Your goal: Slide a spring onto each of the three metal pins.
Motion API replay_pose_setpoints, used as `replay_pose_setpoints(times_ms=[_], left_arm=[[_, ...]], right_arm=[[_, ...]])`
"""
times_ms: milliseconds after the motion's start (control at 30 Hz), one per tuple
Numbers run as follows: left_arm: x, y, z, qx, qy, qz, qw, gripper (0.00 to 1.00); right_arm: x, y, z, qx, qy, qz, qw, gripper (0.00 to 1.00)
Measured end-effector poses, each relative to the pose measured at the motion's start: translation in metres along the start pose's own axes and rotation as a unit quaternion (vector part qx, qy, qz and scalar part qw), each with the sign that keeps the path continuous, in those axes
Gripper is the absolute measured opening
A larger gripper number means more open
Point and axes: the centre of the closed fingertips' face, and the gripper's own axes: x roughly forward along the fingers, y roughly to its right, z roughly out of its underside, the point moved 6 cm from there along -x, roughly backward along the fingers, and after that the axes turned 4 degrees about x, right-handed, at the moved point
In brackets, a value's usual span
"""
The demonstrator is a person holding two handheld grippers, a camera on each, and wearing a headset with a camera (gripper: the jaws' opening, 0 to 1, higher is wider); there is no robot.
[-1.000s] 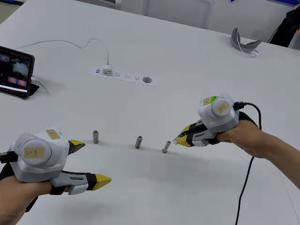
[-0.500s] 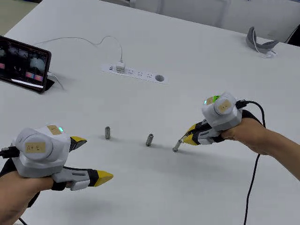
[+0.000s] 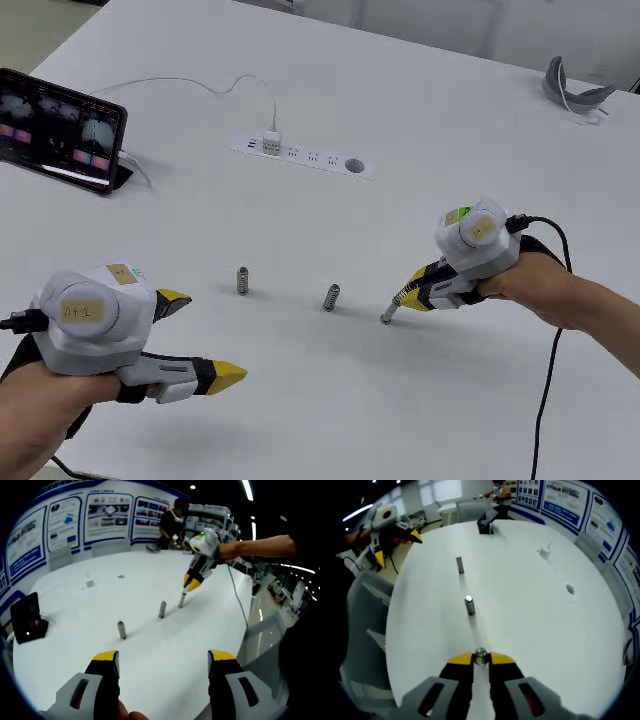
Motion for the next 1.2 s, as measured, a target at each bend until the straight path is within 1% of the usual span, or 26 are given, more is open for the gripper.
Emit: replay_pose_setpoints(times_ms=[333,533,633,800,900,1200], left_arm=[[-0.002,0.0,0.002,-0.001,-0.001,0.0,1.0,0.73],[-0.003,0.0,0.003,-0.001,-0.001,0.0,1.0,0.72],[-0.004,0.0,0.003,-0.001,-0.001,-0.001,1.0,0.72],[-0.005,-0.002,0.004,-0.002,-0.001,-0.004,1.0,0.72],[-0.006,-0.004,0.004,-0.004,-0.001,-0.006,1.0,0.73],[-0.007,-0.007,0.005,-0.007,-0.001,-0.008,0.9999,0.73]], right_arm=[[0.006,-0.001,-0.002,-0.004,-0.003,-0.006,1.0,0.13],[0.013,-0.002,-0.001,-0.017,-0.016,-0.008,0.9997,0.13],[0.016,-0.002,-0.001,-0.019,-0.018,-0.009,0.9996,0.13],[0.023,-0.001,0.003,-0.024,-0.027,-0.01,0.9993,0.13],[0.025,-0.003,0.002,-0.027,-0.031,-0.01,0.9991,0.13],[0.037,-0.001,0.009,-0.024,-0.038,-0.01,0.9989,0.13]])
